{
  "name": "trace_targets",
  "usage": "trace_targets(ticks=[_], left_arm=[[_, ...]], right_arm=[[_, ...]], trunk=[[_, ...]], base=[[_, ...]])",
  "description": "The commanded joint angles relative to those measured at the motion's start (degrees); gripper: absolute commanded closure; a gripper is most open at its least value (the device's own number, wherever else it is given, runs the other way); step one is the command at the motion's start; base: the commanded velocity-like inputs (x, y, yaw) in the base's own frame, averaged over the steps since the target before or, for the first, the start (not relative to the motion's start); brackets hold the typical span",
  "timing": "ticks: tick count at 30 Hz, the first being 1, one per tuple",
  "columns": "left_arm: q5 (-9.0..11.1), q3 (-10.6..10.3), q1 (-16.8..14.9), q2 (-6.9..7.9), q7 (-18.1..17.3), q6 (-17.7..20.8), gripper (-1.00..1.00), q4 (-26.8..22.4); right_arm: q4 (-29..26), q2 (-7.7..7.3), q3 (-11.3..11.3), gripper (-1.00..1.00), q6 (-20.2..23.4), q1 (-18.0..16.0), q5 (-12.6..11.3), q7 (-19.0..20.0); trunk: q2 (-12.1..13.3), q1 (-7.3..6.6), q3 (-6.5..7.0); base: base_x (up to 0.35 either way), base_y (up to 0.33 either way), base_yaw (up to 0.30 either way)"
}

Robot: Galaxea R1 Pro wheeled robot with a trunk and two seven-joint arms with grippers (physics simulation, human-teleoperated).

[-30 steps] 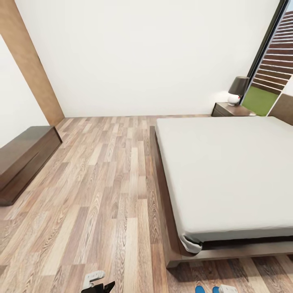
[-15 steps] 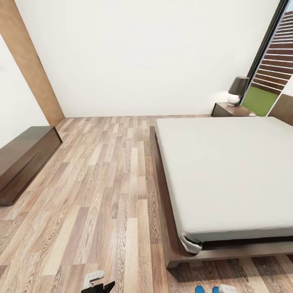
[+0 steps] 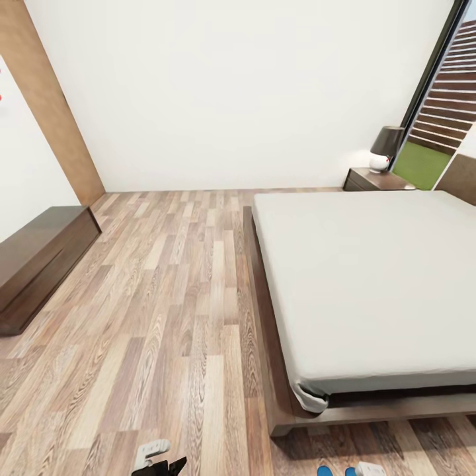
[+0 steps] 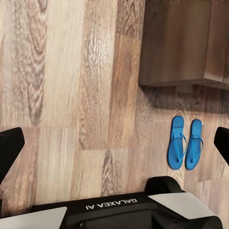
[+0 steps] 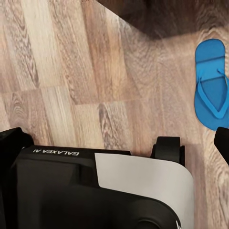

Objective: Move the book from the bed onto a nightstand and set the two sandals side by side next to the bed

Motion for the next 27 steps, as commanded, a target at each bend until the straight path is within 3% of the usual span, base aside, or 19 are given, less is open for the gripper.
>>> trace_targets(ticks=[1,27], left_arm=[[0.50,0.25,-0.02,-0.02,-0.33,0.54,-1.00,-0.02],[0.60,0.33,-0.02,0.01,-0.33,0.54,-1.00,-0.02]], right_arm=[[0.01,-0.02,-0.07,-1.00,0.23,-0.02,-0.40,0.25],[0.03,-0.02,-0.07,-1.00,0.23,-0.02,-0.27,0.23]], trunk=[[-0.02,0.00,0.04],[-0.02,0.00,2.38]], base=[[0.000,0.000,0.000],[0.000,0.000,0.000]])
